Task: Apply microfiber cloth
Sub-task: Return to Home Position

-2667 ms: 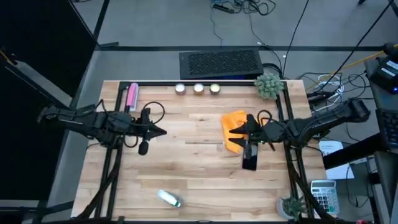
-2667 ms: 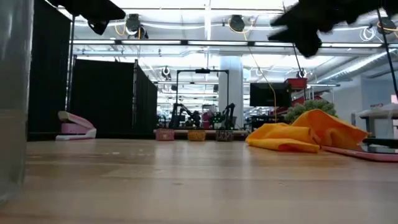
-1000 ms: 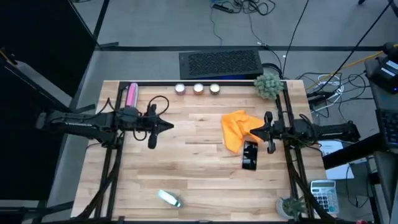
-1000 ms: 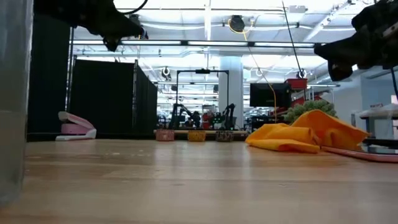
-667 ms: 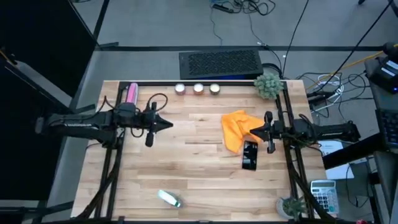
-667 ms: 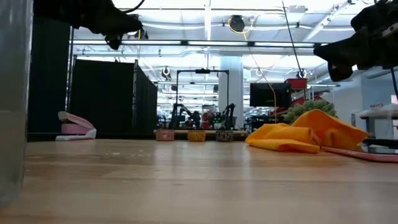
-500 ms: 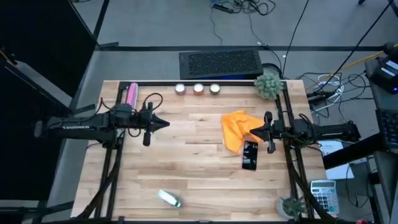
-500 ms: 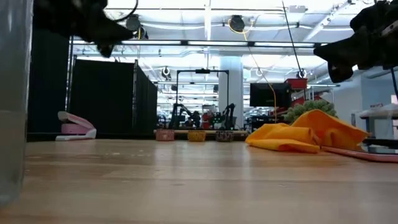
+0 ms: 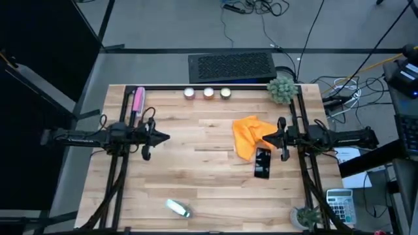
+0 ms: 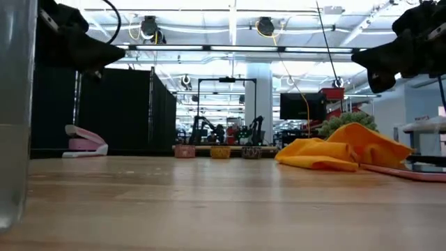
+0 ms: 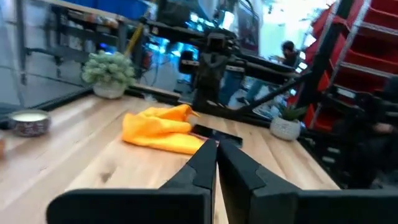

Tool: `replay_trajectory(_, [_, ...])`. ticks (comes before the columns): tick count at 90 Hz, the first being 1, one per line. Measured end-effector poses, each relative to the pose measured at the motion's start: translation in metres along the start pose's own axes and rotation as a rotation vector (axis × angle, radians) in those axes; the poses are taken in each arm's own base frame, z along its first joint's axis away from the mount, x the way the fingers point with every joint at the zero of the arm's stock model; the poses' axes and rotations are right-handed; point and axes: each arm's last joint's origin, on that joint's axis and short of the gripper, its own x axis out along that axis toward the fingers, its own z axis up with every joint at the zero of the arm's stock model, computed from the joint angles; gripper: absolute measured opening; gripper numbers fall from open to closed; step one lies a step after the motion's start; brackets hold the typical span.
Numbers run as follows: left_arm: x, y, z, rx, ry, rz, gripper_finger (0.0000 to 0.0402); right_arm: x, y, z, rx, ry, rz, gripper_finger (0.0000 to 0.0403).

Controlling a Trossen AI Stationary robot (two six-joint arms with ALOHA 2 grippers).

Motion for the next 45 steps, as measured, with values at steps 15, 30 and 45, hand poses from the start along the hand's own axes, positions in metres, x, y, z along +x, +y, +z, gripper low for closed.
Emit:
replay_trajectory(15, [-0.005, -0.001, -0.003, 0.040, 0.040, -0.041, 0.0000, 0.000, 0.000, 0.000, 0.000, 0.000, 0.001, 0.0000])
replay_trajectory(30, [-0.016, 0.003, -0.004, 0.028, 0.036, -0.012, 0.0000, 0.000, 0.000, 0.000, 0.000, 0.000, 0.001, 0.0000])
replay_trajectory(45, [-0.019, 0.005, -0.003, 0.031, 0.014, 0.051, 0.0000, 0.000, 0.000, 0.000, 0.000, 0.002, -0.001, 0.0000])
